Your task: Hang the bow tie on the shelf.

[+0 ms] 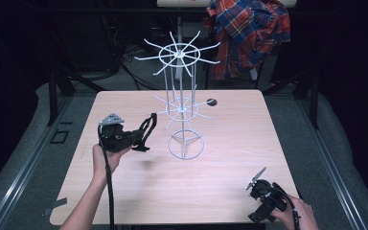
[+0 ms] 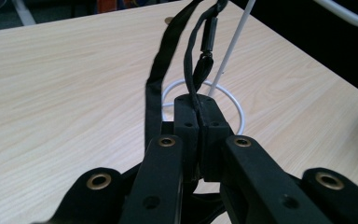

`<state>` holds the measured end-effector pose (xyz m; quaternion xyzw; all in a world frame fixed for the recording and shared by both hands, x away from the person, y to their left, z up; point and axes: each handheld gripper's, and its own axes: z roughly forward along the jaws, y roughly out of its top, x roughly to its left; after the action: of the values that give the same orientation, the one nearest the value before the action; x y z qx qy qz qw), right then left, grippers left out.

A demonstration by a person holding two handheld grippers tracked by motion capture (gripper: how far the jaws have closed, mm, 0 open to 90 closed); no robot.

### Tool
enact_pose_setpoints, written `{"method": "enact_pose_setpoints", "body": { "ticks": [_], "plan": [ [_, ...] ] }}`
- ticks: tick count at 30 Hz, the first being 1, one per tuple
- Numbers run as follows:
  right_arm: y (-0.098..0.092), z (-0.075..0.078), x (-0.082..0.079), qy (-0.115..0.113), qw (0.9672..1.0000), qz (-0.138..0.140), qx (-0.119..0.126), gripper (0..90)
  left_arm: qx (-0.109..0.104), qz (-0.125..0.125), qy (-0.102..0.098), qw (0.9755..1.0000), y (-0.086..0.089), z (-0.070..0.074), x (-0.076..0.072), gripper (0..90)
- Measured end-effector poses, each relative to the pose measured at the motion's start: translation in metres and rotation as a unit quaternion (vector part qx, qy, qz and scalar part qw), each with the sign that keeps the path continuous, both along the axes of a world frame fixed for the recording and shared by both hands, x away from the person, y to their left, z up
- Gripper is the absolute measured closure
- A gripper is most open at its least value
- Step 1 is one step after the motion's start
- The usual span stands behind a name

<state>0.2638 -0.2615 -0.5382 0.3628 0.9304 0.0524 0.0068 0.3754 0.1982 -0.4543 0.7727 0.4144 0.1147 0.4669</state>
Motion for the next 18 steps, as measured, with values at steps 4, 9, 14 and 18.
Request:
{"method": "enact_pose_setpoints", "body": {
  "ticks": [4, 9, 14, 18],
  "plan": [
    [0.006, -0.002, 0.004, -0.005, 1.0, 0.005, 0.003, 7.0, 0.003, 0.008, 0.005, 1.0, 0.006, -0.002, -0.005, 88.1],
    [0.013, -0.001, 0.007, -0.007, 0.9998, 0.018, 0.006, 7.0, 0.009, 0.012, 0.012, 0.9998, 0.012, -0.004, -0.007, 87.4],
    [0.013, -0.002, 0.007, -0.007, 0.9998, 0.015, 0.013, 7.0, 0.011, 0.011, 0.015, 0.9998, 0.011, -0.004, -0.006, 85.6],
    [0.012, -0.001, 0.007, -0.006, 0.9998, 0.017, 0.008, 7.0, 0.012, 0.008, 0.02, 0.9997, 0.009, -0.005, -0.005, 79.5]
  ]
}}
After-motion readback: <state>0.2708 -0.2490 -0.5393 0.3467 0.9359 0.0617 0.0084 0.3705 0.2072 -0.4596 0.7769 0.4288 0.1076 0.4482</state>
